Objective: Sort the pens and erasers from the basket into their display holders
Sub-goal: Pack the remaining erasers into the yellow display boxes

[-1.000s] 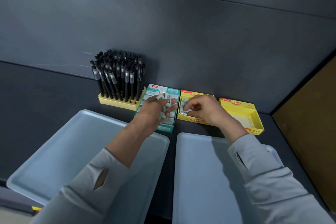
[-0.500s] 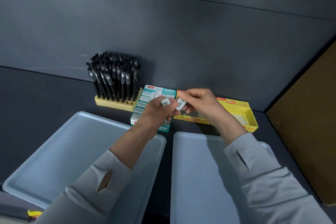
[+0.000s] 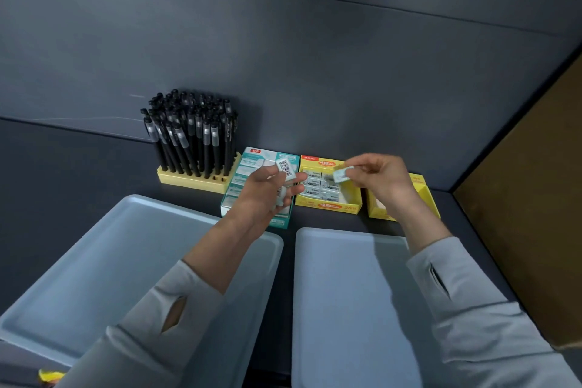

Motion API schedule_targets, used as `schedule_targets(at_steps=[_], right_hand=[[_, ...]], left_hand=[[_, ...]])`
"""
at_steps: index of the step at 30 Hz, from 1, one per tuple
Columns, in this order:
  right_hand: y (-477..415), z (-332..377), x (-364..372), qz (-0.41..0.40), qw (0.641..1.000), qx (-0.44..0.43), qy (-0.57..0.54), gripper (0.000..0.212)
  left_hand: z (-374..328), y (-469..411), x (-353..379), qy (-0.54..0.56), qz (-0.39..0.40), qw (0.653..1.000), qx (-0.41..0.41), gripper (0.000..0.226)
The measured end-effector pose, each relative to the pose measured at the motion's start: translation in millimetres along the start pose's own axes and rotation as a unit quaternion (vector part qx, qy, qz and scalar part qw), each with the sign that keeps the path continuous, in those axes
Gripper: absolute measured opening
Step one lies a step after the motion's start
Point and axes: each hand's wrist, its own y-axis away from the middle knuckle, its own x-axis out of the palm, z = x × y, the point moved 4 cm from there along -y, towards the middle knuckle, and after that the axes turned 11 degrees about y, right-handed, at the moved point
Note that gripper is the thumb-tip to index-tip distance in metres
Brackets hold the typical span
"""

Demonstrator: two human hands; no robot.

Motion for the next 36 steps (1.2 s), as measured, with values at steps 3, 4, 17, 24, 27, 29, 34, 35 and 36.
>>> schedule_targets(at_steps=[3,4,17,24,27,29,34,35,36], right_hand=[[-3,-10,-6,-0.006,0.996,0.021,0.085,0.016],[-2,-10,-2,0.020,0.995,0.024,0.093,0.014],[-2,3,16,0.108,0.977,-0.004,0.183,0.023],[-2,5,18,0.062,0.946,-0.048,0.316,0.017],[-1,5,25,0.056,0.941,-0.061,0.328,0.017],[0,5,26,0.054,0.939,-0.065,0.334,0.017],[4,30,21,-0.008,0.972,-0.085,0.220,0.024],[4,35,24,0.021,0.988,-0.066,0.141,0.029],[5,40,29,0.065,0.994,-0.047,0.077,0.029]], left_hand=[[0,-1,-2,0.002,-0.006,1.000,0.002,0.026],[0,-2,-2,0.004,-0.009,1.000,0.001,0.024],[-2,-8,-5,-0.063,-0.007,0.997,0.032,0.010],[-2,-10,1,-0.119,0.010,0.992,0.050,0.016],[-1,-10,4,-0.118,0.007,0.992,0.046,0.018],[-1,-10,4,-0.117,0.001,0.992,0.046,0.022],[-2,-12,4,-0.118,-0.001,0.992,0.052,0.018],[-2,-12,4,-0.122,0.003,0.991,0.056,0.016],[-2,-11,6,-0.128,0.008,0.990,0.059,0.014]])
